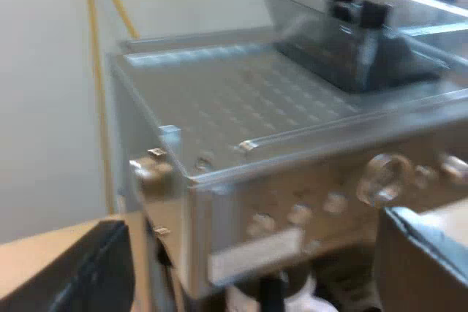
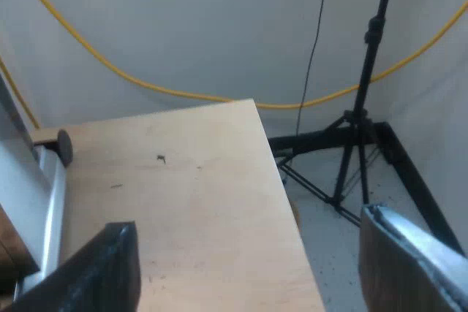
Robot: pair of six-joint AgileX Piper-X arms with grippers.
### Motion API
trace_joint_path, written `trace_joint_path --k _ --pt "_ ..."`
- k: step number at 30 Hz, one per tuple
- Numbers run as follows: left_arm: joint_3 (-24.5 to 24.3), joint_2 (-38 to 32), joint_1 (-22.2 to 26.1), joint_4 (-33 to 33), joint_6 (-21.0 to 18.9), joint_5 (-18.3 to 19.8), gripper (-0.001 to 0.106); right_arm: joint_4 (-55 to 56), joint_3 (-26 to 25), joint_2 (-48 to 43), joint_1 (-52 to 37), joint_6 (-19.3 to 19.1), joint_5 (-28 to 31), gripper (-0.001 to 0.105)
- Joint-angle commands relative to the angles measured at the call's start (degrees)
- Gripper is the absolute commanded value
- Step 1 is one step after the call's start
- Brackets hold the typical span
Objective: Place mug into machine
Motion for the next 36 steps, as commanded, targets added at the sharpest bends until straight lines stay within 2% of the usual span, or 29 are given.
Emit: trace_joint_path --k 1,2,5,8,14,21,24,28,36 --pt "-0.5 -2.8 -0.2 5.2 2.4 1.0 0.069 0.6 -0.2 -2.1 -0.3 -1.3 -1.2 0.064" --pt "-0.5 -4.6 -0.1 9.4 4.4 0.0 0.069 0.5 0.9 -4.7 -0.3 -1.3 -1.4 0.064" --pt "0.1 -7.8 -0.1 11.6 5.5 -2.9 0.069 0.5 4.0 -8.7 -0.3 -1.3 -1.4 0.064" --pt "1.1 -10.1 -0.1 11.7 5.5 -3.4 0.069 0.5 7.2 -12.5 -0.3 -1.3 -1.4 0.064" --pt "5.0 -21.5 -0.1 14.7 5.5 -3.2 0.069 0.9 14.6 -24.5 -0.3 -0.9 -1.4 0.064" --pt "9.5 -30.9 -0.1 20.6 5.5 -3.2 0.069 3.8 18.1 -34.6 -0.3 -0.7 -3.1 0.064" --pt "12.1 -33.8 -0.1 22.6 5.5 -3.2 0.069 3.8 19.6 -39.0 -0.3 1.2 -5.5 0.064" --pt "14.5 -37.1 -0.1 25.2 5.5 -3.0 0.069 3.8 21.6 -44.9 -0.3 3.9 -5.4 0.064" --pt "14.7 -43.1 -0.1 32.0 5.5 -2.1 0.069 9.8 21.6 -44.5 -0.3 3.9 -5.4 0.064"
